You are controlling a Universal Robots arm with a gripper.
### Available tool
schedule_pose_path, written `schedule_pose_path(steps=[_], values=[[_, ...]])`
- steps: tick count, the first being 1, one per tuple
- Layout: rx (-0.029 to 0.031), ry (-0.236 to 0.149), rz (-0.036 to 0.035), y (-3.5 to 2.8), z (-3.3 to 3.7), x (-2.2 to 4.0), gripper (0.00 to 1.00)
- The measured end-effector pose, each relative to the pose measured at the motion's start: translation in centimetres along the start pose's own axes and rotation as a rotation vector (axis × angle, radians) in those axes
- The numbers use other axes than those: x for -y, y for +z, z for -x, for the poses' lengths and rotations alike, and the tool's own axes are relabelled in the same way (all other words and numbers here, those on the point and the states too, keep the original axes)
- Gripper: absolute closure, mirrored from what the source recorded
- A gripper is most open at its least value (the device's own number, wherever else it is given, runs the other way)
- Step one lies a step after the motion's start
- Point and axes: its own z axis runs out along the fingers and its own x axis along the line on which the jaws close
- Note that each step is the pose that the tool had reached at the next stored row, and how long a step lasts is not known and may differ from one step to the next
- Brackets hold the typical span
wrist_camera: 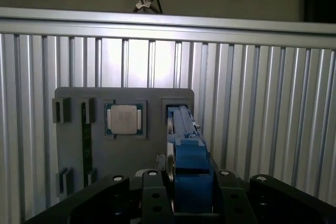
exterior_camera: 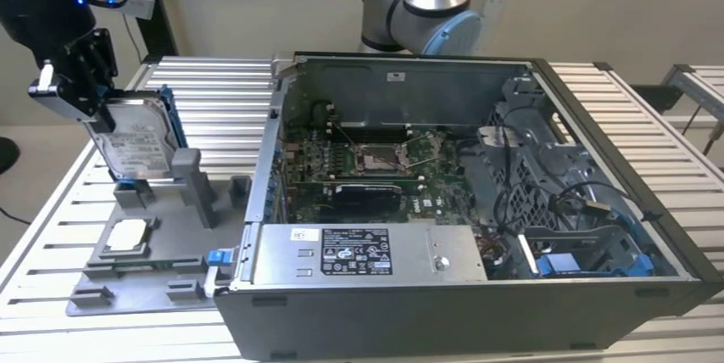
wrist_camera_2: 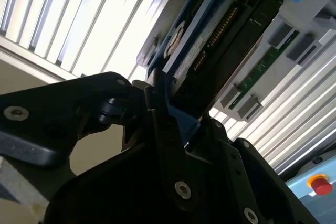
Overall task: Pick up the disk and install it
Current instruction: 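Pick up the disk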
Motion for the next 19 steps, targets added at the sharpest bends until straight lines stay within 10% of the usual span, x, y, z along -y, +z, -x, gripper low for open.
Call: schedule_pose_path(steps=[12,14,19], values=[[0.0052,0.000,-0.0002,-0.25,0.00,0.00,1.00],[0.0140,0.000,-0.0002,-0.60,0.02,0.01,1.00],[0.0144,0.000,-0.0004,-2.55,0.07,0.03,1.00]])
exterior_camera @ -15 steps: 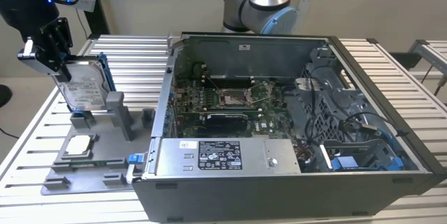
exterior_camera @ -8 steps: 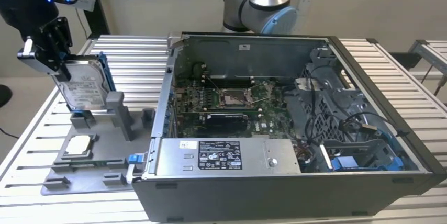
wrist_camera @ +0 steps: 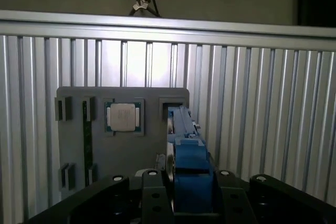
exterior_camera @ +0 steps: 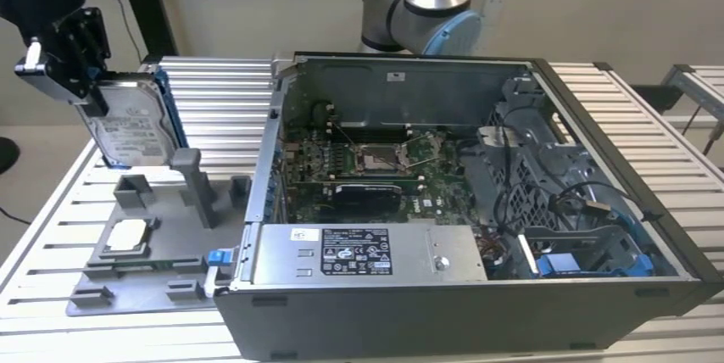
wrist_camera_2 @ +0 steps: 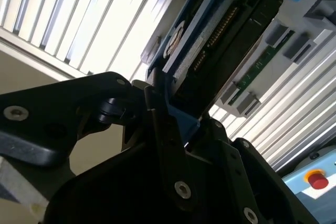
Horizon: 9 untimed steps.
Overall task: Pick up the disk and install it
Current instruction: 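Pick up the disk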
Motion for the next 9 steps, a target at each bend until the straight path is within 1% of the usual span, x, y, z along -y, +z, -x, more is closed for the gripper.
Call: schedule_pose_path(steps=[4,9], values=[[0.0000,0.000,-0.0014,-1.82,0.08,0.03,1.00],[-0.0001,0.000,-0.0014,-4.05,0.18,0.05,1.00]])
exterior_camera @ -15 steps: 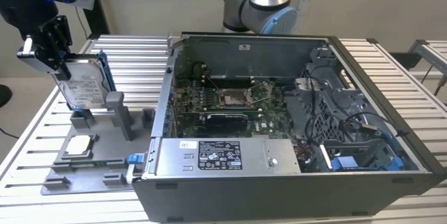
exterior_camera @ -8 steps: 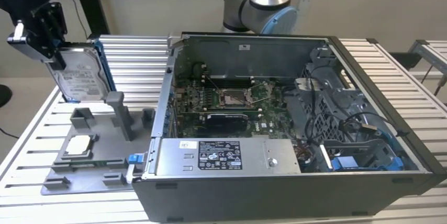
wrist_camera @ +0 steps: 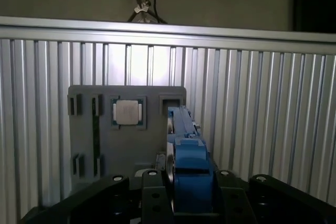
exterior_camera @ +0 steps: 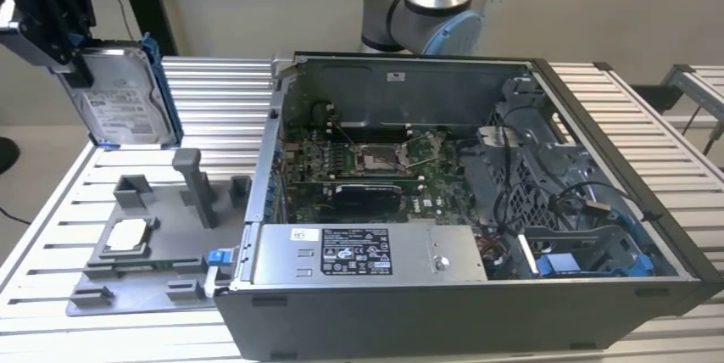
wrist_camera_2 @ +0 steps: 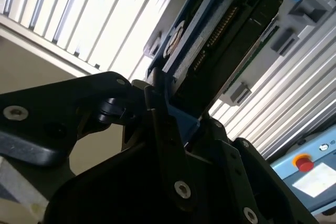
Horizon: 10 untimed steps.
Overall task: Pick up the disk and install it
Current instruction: 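Pick up the disk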
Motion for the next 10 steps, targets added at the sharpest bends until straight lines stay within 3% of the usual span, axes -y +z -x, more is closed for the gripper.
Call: schedule_pose_path(steps=[10], values=[[0.0001,0.000,-0.0002,-4.58,0.20,0.08,1.00]])
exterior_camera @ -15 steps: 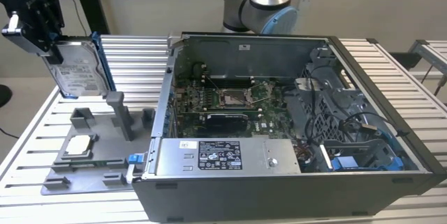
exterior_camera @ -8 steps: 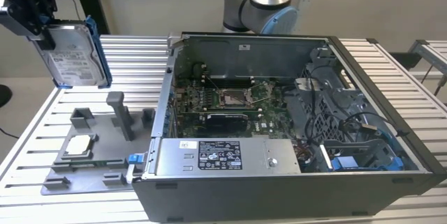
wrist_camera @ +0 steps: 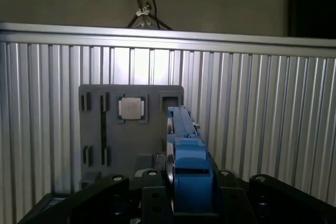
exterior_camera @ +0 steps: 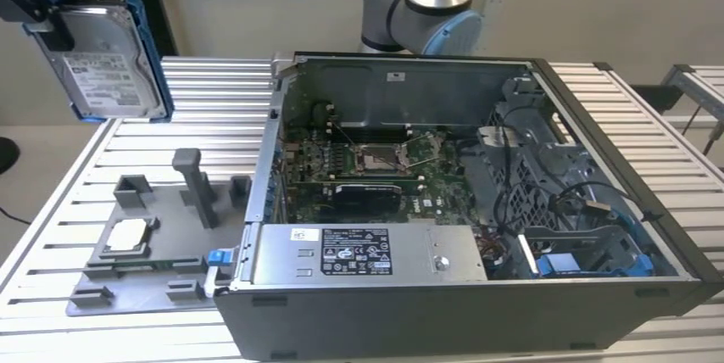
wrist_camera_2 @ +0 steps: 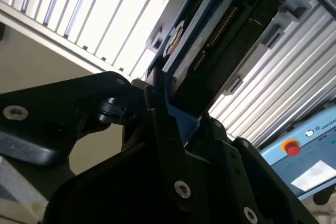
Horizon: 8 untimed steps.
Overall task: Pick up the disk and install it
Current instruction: 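Pick up the disk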
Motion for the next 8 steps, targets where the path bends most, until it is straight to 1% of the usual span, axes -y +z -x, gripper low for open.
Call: schedule_pose_path(steps=[8], values=[[0.0001,0.000,-0.0001,-3.64,0.16,0.06,1.00]])
